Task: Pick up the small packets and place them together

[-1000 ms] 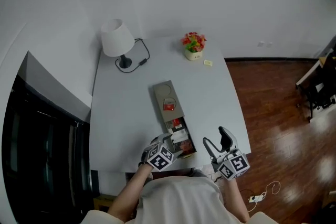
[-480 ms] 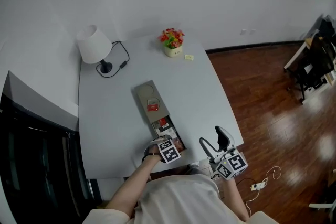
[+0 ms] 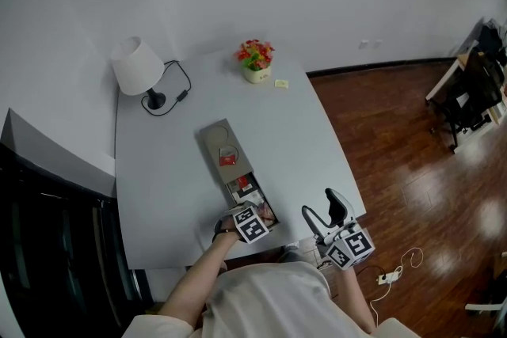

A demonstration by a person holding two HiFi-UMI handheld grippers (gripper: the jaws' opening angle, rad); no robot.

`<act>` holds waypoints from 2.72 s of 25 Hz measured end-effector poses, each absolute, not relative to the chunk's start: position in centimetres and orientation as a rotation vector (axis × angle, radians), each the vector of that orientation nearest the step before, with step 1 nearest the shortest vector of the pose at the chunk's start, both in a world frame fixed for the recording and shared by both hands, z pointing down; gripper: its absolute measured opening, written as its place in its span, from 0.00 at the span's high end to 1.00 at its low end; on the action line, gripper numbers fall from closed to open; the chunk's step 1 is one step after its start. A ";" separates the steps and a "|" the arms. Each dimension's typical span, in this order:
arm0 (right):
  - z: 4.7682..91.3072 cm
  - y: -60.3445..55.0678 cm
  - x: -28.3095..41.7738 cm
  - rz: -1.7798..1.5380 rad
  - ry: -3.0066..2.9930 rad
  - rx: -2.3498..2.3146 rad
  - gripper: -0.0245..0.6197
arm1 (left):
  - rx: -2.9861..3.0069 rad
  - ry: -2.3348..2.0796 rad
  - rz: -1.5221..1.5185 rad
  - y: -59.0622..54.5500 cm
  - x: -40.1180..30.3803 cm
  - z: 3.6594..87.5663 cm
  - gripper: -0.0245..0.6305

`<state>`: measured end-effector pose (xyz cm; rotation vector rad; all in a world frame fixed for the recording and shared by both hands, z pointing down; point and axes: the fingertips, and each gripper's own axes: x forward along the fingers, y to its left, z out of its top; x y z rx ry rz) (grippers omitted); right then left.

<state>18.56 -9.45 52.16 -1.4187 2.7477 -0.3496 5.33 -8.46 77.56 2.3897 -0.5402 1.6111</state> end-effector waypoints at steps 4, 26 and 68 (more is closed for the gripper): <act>52.1 -9.3 17.6 -0.351 2.766 -1.383 0.44 | 2.432 -0.604 1.547 -8.3 4.8 75.6 0.72; 52.0 -10.0 14.4 -0.358 2.846 -1.259 0.44 | 2.428 -0.780 1.533 -19.0 -4.4 69.7 0.71; 49.7 -12.5 11.1 -0.297 2.821 -1.180 0.44 | 2.493 -1.442 0.579 -23.4 -9.9 56.1 0.30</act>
